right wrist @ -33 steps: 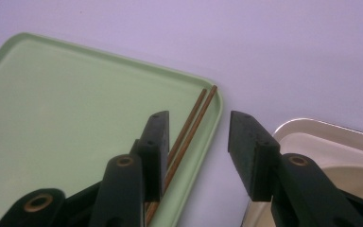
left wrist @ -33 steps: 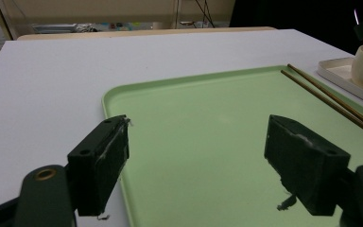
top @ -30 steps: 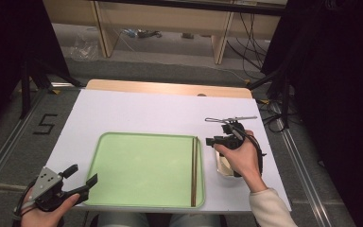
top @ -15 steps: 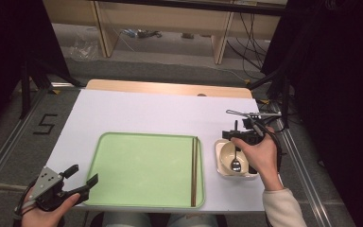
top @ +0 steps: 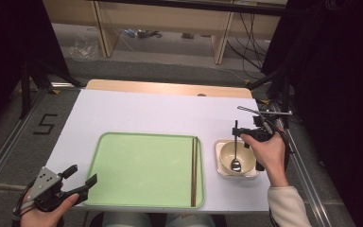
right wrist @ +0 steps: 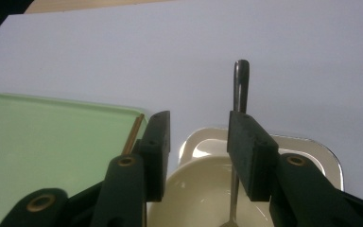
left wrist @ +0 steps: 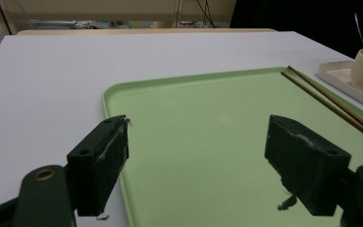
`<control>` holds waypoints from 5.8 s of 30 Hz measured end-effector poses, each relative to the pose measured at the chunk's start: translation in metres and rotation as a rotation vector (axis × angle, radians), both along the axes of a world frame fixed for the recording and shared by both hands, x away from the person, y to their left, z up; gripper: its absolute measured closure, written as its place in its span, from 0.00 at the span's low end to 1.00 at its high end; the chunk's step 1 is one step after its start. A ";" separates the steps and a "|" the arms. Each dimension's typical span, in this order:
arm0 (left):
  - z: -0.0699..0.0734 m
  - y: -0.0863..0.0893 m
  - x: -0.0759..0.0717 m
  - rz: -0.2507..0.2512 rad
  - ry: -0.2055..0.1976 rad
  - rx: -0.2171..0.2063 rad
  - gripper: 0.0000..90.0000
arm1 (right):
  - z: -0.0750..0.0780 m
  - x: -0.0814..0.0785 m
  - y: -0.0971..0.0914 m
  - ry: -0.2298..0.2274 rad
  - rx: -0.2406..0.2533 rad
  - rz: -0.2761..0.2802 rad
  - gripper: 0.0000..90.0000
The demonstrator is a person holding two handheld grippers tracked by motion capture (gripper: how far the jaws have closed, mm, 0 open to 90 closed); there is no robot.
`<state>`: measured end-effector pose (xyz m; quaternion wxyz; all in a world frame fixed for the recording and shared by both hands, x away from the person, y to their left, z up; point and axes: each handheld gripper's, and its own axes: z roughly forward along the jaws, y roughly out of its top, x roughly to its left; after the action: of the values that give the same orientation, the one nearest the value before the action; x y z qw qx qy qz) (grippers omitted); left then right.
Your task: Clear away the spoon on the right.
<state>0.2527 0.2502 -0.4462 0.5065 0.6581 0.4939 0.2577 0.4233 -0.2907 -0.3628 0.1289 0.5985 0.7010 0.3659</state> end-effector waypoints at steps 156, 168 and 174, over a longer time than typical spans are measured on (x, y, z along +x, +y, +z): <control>0.000 -0.002 0.003 -0.014 -0.007 0.015 0.24 | -0.003 0.035 -0.010 -0.058 0.006 0.084 1.00; 0.000 -0.001 0.003 -0.013 -0.006 0.016 0.24 | 0.018 0.026 0.026 -0.072 0.091 0.117 1.00; 0.000 -0.001 0.002 -0.009 -0.006 0.013 0.24 | 0.018 0.025 0.045 -0.054 0.111 0.146 1.00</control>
<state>0.2545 0.2490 -0.4465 0.5050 0.6626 0.4878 0.2606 0.4486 -0.2452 -0.3448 0.0873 0.5419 0.7177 0.4285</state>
